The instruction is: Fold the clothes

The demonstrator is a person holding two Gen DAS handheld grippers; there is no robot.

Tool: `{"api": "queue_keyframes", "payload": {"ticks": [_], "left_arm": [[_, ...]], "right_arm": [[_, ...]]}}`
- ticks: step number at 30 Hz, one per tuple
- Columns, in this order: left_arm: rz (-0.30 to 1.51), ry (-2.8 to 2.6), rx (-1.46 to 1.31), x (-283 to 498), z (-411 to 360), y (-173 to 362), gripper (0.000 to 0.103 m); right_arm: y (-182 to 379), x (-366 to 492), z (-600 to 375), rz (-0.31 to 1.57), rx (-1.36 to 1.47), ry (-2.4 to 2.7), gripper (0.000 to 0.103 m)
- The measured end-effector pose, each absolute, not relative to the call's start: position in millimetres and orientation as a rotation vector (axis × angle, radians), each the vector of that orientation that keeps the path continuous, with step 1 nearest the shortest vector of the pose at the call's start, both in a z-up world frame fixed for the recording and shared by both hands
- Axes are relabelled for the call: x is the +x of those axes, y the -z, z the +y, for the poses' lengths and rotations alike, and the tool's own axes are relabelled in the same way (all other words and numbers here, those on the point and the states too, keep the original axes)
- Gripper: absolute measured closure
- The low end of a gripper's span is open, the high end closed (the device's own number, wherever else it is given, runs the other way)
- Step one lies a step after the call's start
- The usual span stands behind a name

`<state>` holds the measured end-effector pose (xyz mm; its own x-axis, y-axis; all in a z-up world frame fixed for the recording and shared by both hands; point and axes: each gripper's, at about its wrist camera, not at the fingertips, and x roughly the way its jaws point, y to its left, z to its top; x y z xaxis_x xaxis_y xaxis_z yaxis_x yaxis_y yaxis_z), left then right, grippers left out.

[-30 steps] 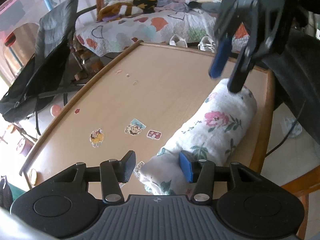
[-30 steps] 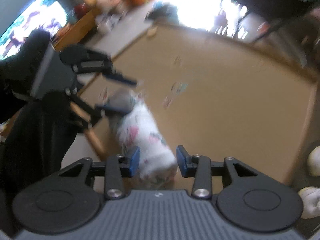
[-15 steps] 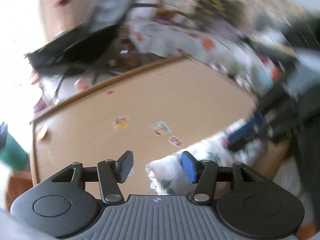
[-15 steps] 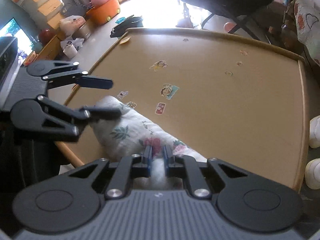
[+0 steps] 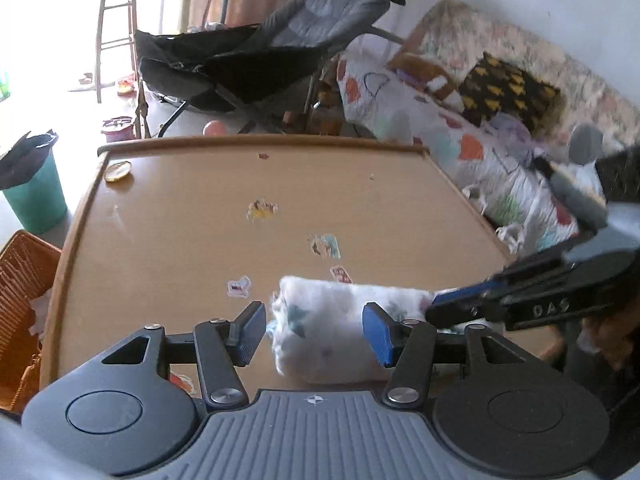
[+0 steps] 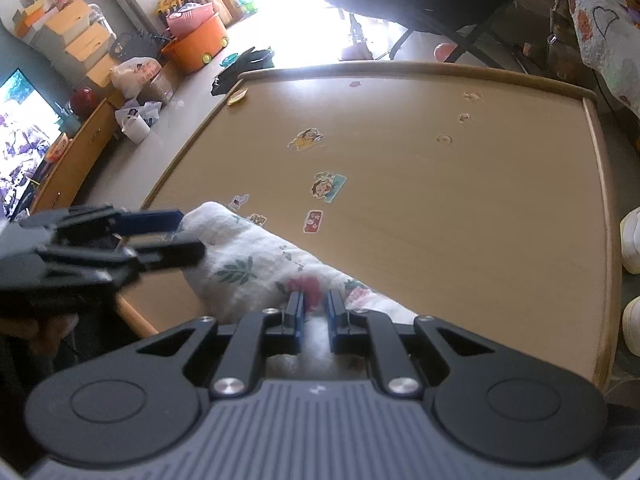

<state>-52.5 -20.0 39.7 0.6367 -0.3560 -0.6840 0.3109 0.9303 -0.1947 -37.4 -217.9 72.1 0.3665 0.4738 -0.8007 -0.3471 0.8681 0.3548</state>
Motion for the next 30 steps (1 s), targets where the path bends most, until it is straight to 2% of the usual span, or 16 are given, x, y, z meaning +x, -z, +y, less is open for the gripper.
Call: {"api": "queue_keyframes", "payload": {"ticks": [7, 14, 30], "left_arm": [[0.802, 0.35, -0.009, -45.7, -18.9, -23.3, 0.045], [0.876, 0.311, -0.218, -27.8, 5.9, -4.7, 0.032], [0.909, 0.314, -0.171, -19.3, 2.8, -1.7, 0.031]], "right_arm": [[-69.2, -38.2, -221.8, 1.058, 0.16, -0.529, 0.092], [-67.6, -40.1, -225.1, 1.049, 0.179, -0.524, 0.092], [-103.1, -58.2, -225.0, 1.105, 0.126, -0.264, 0.087]]}}
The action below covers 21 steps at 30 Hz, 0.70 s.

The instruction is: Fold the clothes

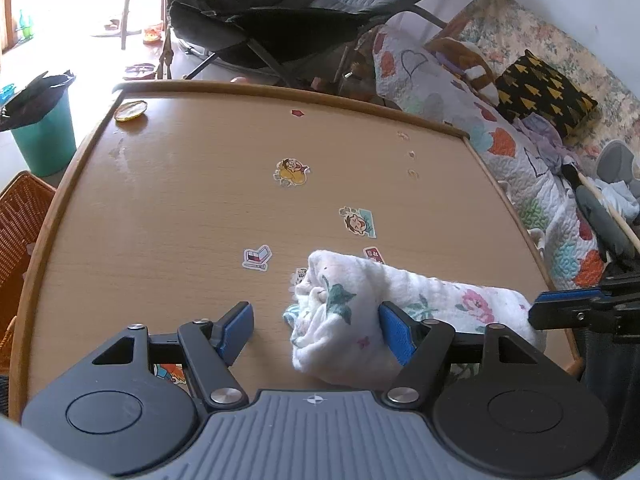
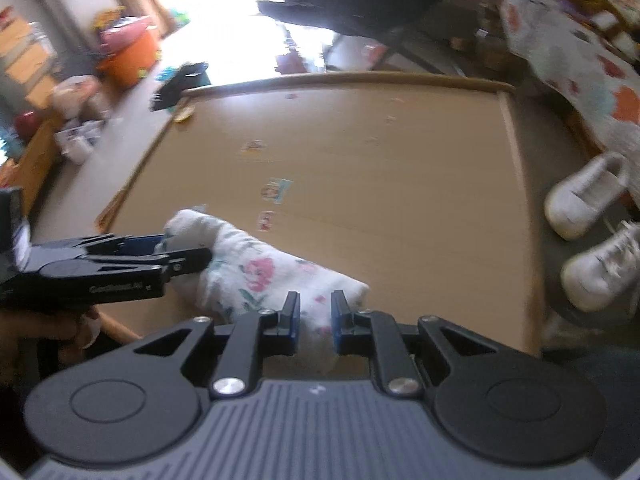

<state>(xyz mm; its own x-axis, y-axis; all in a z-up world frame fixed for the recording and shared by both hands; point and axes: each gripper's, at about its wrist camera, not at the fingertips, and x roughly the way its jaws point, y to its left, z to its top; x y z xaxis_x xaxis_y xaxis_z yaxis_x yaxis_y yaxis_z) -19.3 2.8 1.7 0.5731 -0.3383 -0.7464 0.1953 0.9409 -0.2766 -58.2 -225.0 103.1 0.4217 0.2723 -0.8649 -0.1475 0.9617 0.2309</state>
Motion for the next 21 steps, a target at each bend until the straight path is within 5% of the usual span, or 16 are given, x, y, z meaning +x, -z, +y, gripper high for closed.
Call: {"api": "queue_keyframes", "payload": {"ticks": [6, 11, 21], "left_arm": [[0.914, 0.319, -0.168, -19.4, 3.2, -2.0, 0.031], [0.919, 0.32, -0.166, -19.2, 2.5, -2.1, 0.031], [0.939, 0.295, -0.21, -20.8, 3.7, -5.0, 0.03]], "right_arm": [[-103.5, -63.0, -223.1, 1.118, 0.122, -0.233, 0.083], [-107.1, -66.2, -223.2, 1.096, 0.123, -0.186, 0.062], [-74.2, -56.6, -230.4, 1.162, 0.175, -0.149, 0.062]]}}
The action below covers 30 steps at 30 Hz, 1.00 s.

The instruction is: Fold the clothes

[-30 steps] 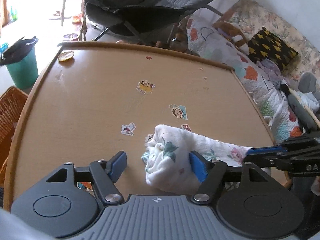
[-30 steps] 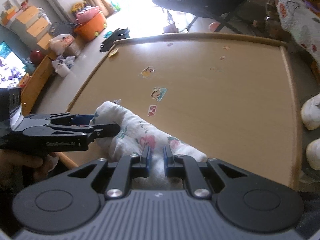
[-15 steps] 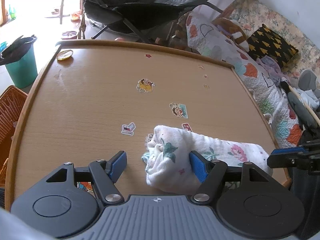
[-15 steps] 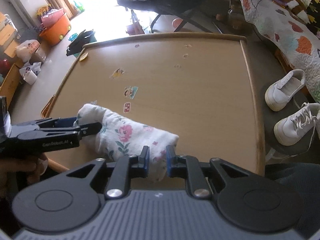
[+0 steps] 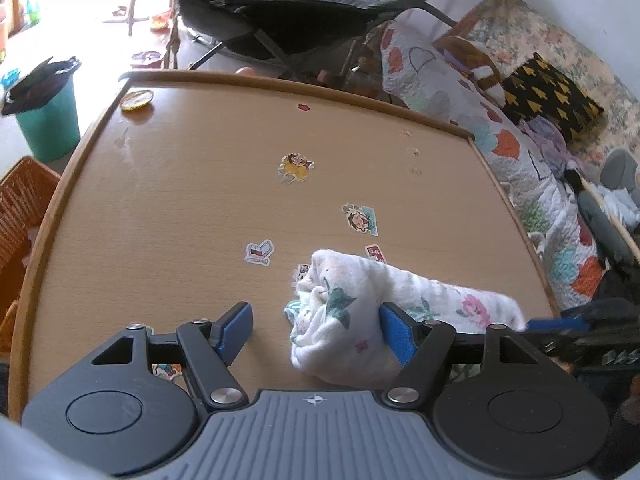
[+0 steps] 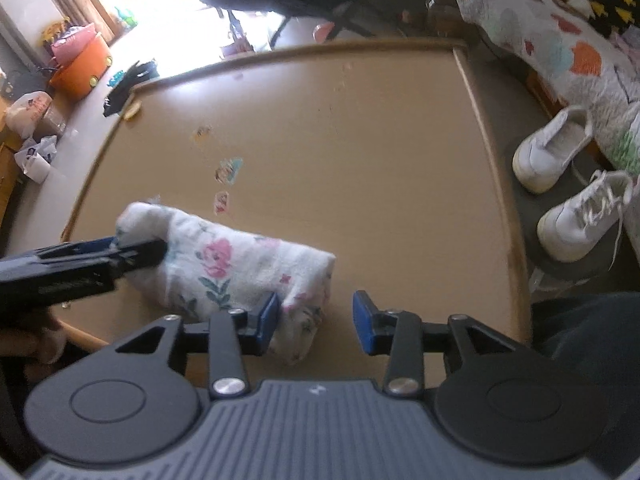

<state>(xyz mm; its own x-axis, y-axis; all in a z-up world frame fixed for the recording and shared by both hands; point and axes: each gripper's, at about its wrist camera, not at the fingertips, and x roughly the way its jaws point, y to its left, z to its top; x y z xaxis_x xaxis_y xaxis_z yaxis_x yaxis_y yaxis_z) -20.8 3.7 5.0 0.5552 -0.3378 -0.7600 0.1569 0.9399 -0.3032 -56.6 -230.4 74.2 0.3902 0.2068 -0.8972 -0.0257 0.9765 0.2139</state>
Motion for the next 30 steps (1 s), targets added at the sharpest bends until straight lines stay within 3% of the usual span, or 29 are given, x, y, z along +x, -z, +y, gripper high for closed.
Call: {"api": "queue_keyframes", "payload": {"ticks": [6, 11, 30], "left_arm": [[0.899, 0.277, -0.23, -31.6, 8.3, -21.7, 0.032], [0.866, 0.288, -0.312, -38.1, 16.8, -34.5, 0.032], [0.975, 0.252, -0.221, -19.1, -4.4, -6.9, 0.031]], "right_arm": [[-67.3, -55.7, -236.7, 1.167, 0.216, -0.152, 0.061], [-65.2, -57.9, -239.1, 1.165, 0.24, -0.136, 0.053], [-70.6, -65.1, -253.4, 1.115, 0.349, -0.091, 0.046]]}}
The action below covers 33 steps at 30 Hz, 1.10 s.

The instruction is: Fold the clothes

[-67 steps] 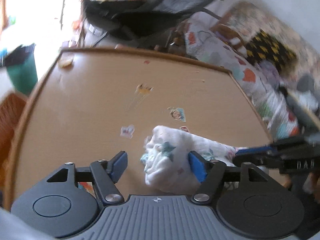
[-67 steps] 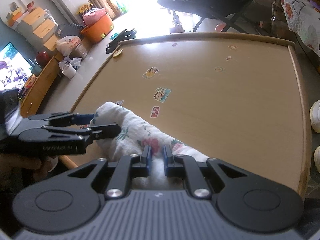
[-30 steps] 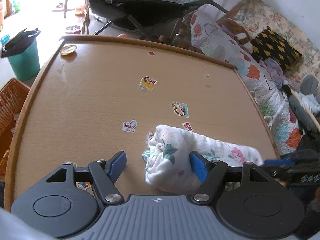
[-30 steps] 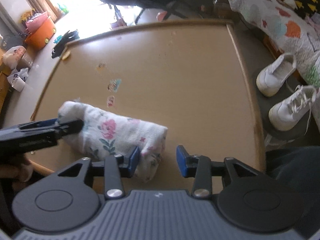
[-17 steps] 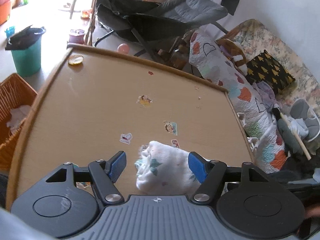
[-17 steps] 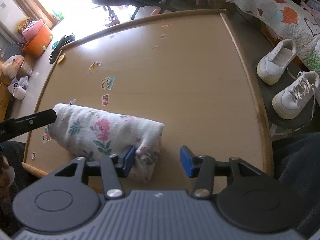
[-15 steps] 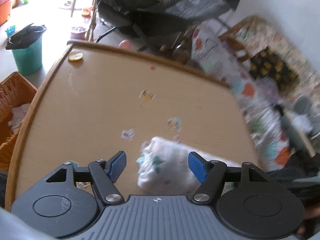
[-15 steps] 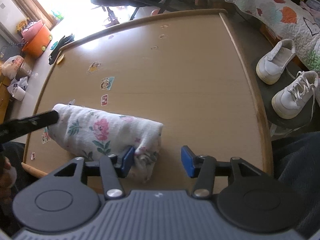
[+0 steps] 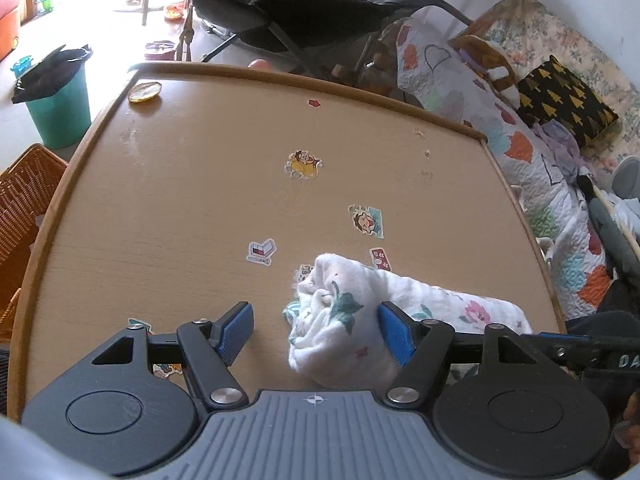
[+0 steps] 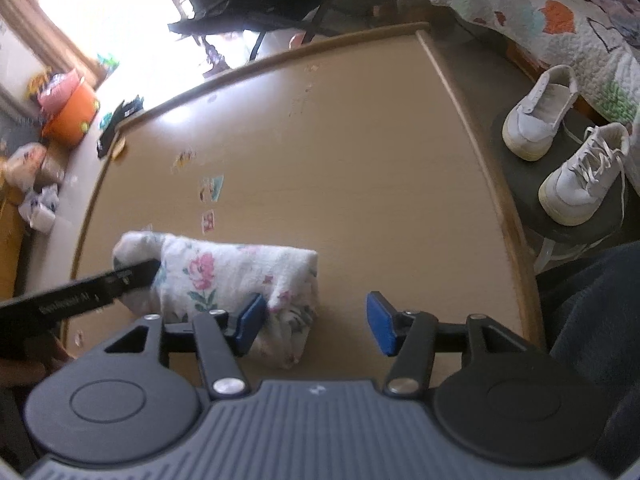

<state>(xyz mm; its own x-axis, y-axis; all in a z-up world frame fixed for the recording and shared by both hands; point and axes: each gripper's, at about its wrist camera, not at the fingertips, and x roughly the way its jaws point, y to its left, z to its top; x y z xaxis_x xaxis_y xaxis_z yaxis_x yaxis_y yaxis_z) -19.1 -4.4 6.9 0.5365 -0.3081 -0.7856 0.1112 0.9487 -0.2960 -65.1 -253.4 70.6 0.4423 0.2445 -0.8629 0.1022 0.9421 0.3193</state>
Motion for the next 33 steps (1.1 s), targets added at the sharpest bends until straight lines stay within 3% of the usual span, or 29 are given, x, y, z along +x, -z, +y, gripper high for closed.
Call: {"api": "queue_keyframes", "payload": {"ticks": [9, 16, 33], "left_arm": [[0.987, 0.249, -0.211, -15.8, -7.4, -7.1, 0.031], [0.989, 0.25, -0.207, -15.1, -10.6, -6.6, 0.031], [0.988, 0.255, -0.204, -15.9, -12.2, -4.5, 0.031]], "right_arm": [[-60.0, -58.7, -246.2, 1.145, 0.415, -0.062, 0.044], [-52.2, -56.4, -251.3, 1.142, 0.486, -0.026, 0.034], [-50.3, -54.9, -251.3, 1.181, 0.573, -0.047, 0.033]]}}
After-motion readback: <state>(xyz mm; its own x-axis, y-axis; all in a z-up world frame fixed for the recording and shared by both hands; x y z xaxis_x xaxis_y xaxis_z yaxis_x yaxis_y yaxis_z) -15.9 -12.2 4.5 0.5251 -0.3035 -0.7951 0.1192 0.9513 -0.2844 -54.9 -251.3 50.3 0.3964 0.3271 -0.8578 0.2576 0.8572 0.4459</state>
